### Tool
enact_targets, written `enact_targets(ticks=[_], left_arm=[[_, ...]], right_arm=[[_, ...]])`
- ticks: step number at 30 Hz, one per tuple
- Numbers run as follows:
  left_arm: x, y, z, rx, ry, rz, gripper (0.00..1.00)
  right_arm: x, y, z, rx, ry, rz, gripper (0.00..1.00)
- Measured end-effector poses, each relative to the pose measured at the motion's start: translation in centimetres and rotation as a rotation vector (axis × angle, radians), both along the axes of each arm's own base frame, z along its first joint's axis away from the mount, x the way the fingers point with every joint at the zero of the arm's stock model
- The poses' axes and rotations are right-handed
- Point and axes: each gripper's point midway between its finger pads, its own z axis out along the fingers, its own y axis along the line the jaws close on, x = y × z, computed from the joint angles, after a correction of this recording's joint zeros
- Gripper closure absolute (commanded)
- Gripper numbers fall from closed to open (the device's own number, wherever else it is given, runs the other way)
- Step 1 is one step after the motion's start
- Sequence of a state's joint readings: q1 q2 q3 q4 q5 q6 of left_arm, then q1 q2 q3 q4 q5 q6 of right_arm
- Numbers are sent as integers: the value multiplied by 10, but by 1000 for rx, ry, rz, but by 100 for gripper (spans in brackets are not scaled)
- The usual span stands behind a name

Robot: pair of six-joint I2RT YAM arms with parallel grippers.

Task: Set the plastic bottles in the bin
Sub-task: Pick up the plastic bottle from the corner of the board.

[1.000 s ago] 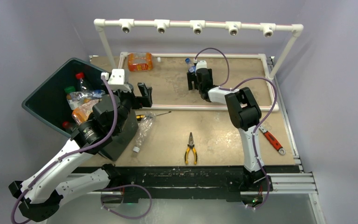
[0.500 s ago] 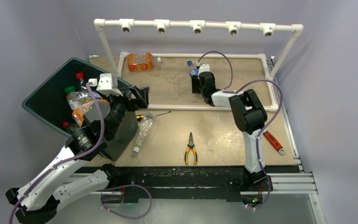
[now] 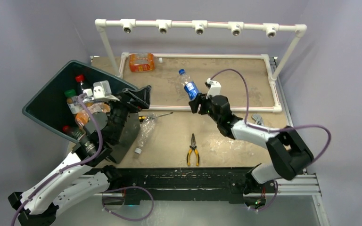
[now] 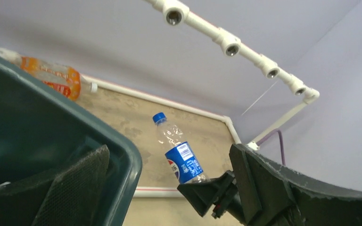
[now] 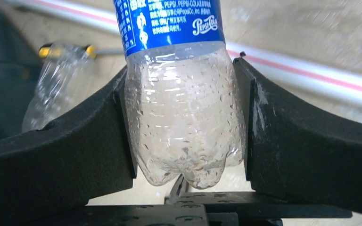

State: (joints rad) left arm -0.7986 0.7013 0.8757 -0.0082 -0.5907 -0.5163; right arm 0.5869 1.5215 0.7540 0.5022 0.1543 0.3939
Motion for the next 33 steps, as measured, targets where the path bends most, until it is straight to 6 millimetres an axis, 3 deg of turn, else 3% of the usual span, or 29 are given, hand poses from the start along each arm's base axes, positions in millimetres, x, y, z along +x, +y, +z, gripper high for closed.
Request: enact_targets(ticks=[2,7,13,15,18,21,25,29,33], left_arm=[[0,-2,-7,-26,1,-6,1],[-2,-2,3,-104,-30,-17,1],[3,-7,6,-72,-29,-16,1],[3,-9,15,-52,-38,-24,1],[0,-10,46,-17,-72,-38,1],[-10,5,84,-18,-134,-19,1],[-27,28,114,-25,-201,8,1],[-42,40,143,-39,-265,3,1],[-58,25,169,-45,-367,-117,1]], right_arm=[[-29,2,1,38,15,37,59],[-91,0,17,125,-5,109,59],[-111,-12,59,206,-102,121,60],[-115,-15,68,223,-126,124,60],[-117,-17,75,232,-143,127,60],[-119,-18,77,233,-145,133,61],[-126,-15,85,245,-161,171,61],[-146,-9,113,288,-236,282,60],[-178,-2,152,369,-359,440,60]])
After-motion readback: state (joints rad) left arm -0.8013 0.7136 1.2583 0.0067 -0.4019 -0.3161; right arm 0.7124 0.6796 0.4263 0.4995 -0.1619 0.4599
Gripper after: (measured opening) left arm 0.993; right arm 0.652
